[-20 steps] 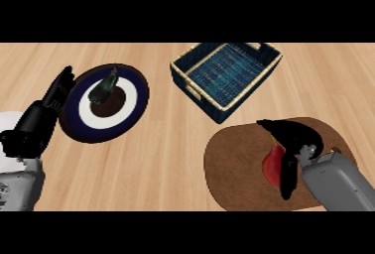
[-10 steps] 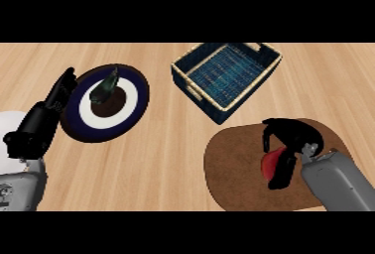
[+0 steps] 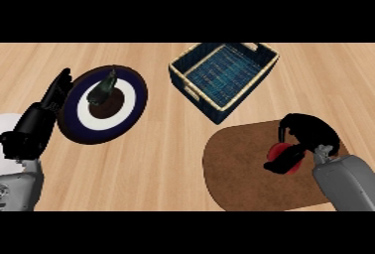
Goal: Pick the pear from the cutting board and place it in the basket
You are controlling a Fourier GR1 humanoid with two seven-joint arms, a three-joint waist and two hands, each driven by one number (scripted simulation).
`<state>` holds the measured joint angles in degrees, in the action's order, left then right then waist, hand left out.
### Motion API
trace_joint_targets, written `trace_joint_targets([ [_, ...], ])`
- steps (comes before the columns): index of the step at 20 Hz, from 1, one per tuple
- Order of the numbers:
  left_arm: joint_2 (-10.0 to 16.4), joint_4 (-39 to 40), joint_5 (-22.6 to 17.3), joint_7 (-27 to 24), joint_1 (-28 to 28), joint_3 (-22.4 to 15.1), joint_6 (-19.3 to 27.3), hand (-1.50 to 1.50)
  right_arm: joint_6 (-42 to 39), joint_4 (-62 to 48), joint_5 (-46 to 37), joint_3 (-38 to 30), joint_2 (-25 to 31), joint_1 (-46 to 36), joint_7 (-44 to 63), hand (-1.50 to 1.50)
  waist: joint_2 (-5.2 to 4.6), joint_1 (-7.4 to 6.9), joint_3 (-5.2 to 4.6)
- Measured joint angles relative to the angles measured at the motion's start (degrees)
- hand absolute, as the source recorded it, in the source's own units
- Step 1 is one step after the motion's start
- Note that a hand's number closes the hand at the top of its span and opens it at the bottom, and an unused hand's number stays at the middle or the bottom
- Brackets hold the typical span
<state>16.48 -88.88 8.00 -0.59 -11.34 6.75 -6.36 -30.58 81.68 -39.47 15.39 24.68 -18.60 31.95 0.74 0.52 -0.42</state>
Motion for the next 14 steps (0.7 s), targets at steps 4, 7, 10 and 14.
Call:
trace_joint_targets([
  [4, 0.57, 0.05, -0.14, -0.28, 0.71, 0.9, 0.03, 0.0, 6.57, -0.19, -2.88, -8.16, 3.44, 2.5, 8.16, 1.5, -0.12, 1.4, 0.22],
  [7, 0.21, -0.47, -0.19, -0.61, 1.5, 0.87, 0.14, 0.0, 10.92, 2.05, -5.46, -12.27, 5.46, 4.45, 12.68, 1.5, -0.22, 1.2, 0.31],
  [10, -0.29, -1.11, 0.06, 0.2, 1.5, 0.15, 0.13, 0.0, 14.88, 7.13, -7.29, -15.66, 6.43, 4.24, 16.2, 1.5, -0.22, 1.1, 0.36],
  [14, -0.61, -0.24, 0.25, -0.44, 1.5, 0.15, 0.33, 0.0, 21.62, 14.82, -8.25, -19.84, 6.08, 0.79, 17.98, 1.5, -0.17, 0.97, 0.38],
])
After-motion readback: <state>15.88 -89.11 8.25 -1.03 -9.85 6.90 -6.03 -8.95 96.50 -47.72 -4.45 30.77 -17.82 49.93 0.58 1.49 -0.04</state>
